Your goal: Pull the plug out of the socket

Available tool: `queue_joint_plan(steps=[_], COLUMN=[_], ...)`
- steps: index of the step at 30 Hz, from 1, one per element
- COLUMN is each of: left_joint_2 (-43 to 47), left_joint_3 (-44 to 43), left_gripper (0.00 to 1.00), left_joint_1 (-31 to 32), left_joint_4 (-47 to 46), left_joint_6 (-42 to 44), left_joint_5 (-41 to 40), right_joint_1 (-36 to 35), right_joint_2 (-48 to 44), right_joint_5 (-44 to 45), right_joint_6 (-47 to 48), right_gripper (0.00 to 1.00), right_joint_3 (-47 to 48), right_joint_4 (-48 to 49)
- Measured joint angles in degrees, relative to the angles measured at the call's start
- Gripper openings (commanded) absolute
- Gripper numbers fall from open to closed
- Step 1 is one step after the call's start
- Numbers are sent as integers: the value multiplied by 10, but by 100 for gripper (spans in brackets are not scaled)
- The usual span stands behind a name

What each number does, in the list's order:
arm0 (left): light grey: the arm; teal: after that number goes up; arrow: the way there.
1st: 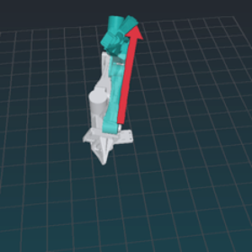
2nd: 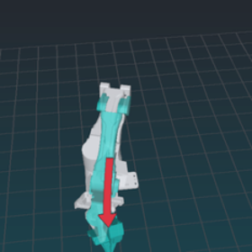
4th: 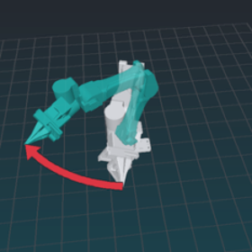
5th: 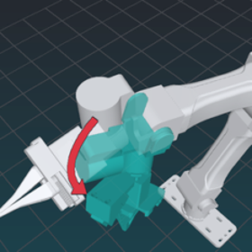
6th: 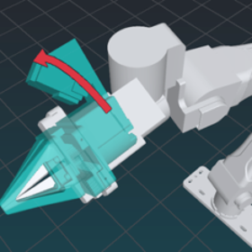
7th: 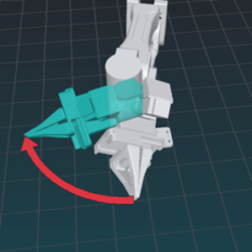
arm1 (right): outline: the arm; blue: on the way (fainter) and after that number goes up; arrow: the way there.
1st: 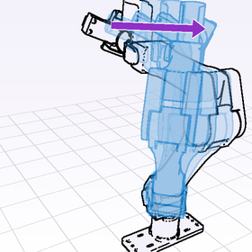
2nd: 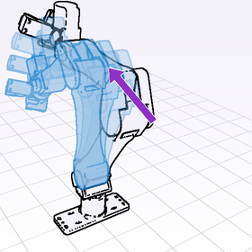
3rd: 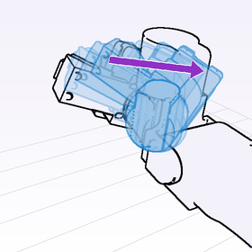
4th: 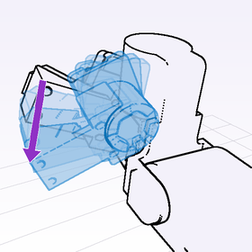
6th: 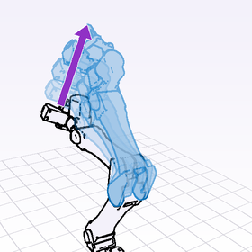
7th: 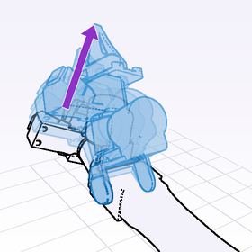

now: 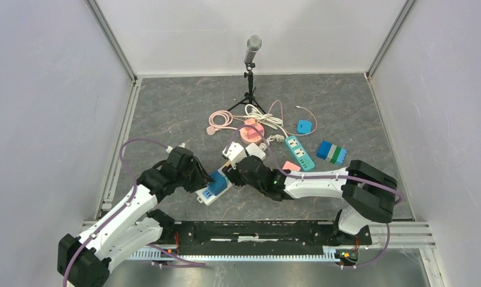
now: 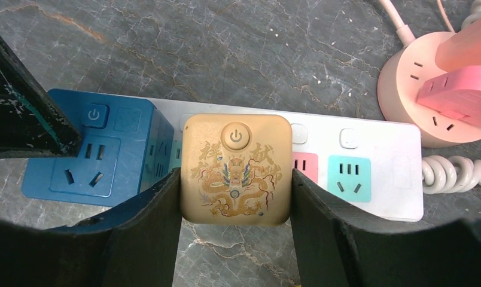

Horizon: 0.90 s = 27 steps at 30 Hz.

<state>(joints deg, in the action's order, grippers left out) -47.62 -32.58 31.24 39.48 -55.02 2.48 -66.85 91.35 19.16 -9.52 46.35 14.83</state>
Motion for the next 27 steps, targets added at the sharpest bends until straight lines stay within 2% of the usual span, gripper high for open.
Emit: queue_joint_plan(steps=[3,8,11,17,23,27], left_joint_2=[0,0,0,0,12,16], left_joint_3=[0,0,0,0,-3,-19], left_gripper=[43,43,43,44,50,58], left_joint_1=[0,0,0,0,0,0], left_joint_4=[0,-1,-1,0,7,29], left_joint_6=[0,0,0,0,1,12], left_joint_5=[0,0,0,0,-8,-20], right_joint_1=[9,66,57,-12,17,51], right_joint_2=[-5,-49,-57,-35,-40,-41], right_joint_5=[-14,-103,-90,-54,-51,-68], right_joint_6=[-3,-42,-24,24,17,-15], right_gripper=[0,0,0,0,0,0], right_joint_3=[-3,-40,-19,32,32,32], right_joint_4=[1,35,44,45,39,39])
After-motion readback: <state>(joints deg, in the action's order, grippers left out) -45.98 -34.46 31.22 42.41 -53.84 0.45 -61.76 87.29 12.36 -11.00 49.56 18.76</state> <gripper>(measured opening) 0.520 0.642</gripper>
